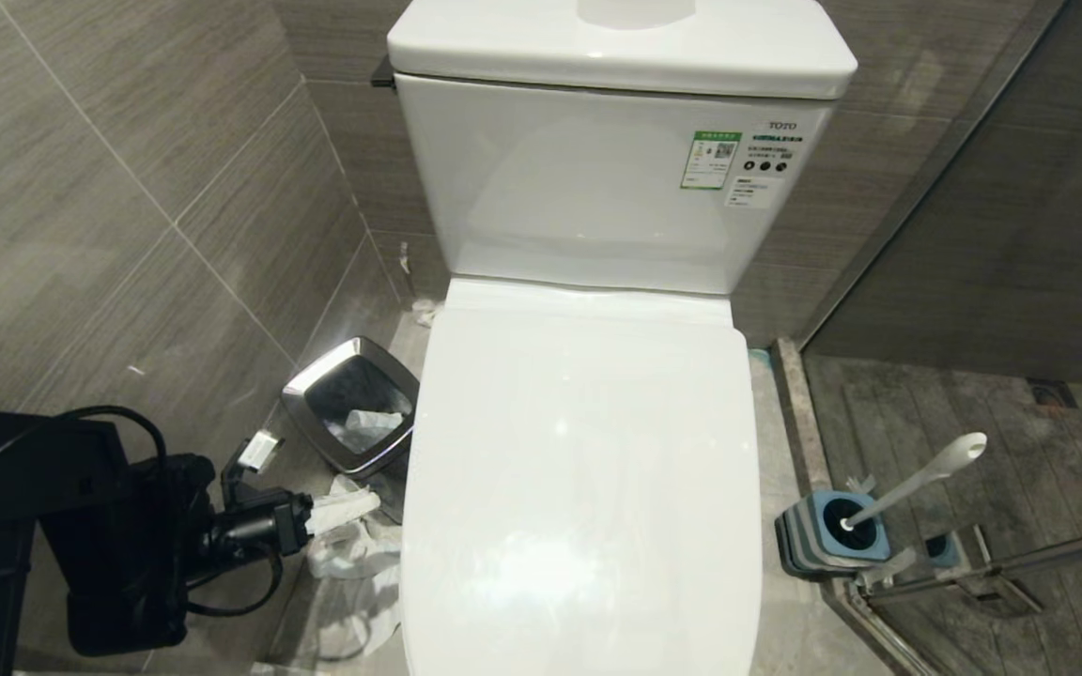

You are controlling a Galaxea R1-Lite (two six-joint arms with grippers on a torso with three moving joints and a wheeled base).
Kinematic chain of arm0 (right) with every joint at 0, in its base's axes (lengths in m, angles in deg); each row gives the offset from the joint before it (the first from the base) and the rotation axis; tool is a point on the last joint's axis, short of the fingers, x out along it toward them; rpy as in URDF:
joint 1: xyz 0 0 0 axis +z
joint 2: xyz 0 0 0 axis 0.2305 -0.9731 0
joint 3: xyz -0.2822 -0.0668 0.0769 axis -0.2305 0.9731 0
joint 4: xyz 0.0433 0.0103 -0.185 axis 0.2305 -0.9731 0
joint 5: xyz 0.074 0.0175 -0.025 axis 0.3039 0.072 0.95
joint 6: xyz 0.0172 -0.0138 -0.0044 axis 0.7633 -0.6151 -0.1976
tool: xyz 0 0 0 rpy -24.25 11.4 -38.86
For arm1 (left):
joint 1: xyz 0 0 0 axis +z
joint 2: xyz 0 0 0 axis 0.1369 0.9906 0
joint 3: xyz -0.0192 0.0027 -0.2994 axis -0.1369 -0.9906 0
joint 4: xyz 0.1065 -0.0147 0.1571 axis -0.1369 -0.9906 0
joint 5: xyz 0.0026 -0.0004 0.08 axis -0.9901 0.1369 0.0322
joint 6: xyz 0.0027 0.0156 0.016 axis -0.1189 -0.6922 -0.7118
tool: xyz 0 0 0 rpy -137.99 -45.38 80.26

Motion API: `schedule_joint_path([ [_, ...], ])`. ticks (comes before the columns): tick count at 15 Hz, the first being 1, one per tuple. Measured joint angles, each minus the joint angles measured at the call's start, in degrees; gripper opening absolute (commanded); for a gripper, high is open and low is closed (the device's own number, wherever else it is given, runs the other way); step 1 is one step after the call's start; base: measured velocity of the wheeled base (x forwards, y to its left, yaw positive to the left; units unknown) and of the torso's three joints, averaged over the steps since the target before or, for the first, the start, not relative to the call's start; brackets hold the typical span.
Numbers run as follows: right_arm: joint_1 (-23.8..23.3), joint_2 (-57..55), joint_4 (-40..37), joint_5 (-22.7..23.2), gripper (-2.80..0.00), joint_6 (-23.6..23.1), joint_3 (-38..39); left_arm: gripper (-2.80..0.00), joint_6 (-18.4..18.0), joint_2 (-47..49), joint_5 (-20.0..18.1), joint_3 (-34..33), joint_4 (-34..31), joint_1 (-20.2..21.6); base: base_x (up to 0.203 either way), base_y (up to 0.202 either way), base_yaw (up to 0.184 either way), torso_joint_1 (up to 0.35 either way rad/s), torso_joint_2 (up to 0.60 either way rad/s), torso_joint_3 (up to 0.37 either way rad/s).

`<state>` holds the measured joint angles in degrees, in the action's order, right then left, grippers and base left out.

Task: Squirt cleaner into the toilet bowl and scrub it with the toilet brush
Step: Use the left hand to lift the toilet lid slightly

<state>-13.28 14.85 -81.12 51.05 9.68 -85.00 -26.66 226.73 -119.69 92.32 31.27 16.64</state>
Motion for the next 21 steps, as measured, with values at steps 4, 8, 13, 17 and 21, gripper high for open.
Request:
schedule_joint_path([
  [4,0.02,0.00,-0.03,-0.01,-2.80,-0.01,0.00,0.00,0.24,-0.05,0.01,0.13,0.01,0.43,0.000,0.000,0.000,0.000,0.00,-0.164],
  [8,0.00,0.00,-0.01,0.03,-2.80,0.00,0.00,0.00,1.65,-0.28,0.10,0.26,0.01,1.29,0.000,0.000,0.000,0.002,0.00,-0.027],
  [13,0.00,0.00,-0.01,0.03,-2.80,-0.01,0.00,0.00,18.88,-5.85,-6.53,-1.07,0.01,4.77,0.000,0.000,0.000,0.000,-0.01,0.000],
  [17,0.00,0.00,-0.01,0.03,-2.80,-0.01,0.00,0.00,24.96,-8.86,-8.66,-1.94,0.00,3.55,0.000,0.000,0.000,0.000,0.00,0.000],
  [21,0.00,0.00,-0.01,0.00,-2.80,0.02,0.00,0.00,24.65,-12.08,-12.08,-4.22,0.00,3.39,0.000,0.000,0.000,0.000,0.00,0.000],
])
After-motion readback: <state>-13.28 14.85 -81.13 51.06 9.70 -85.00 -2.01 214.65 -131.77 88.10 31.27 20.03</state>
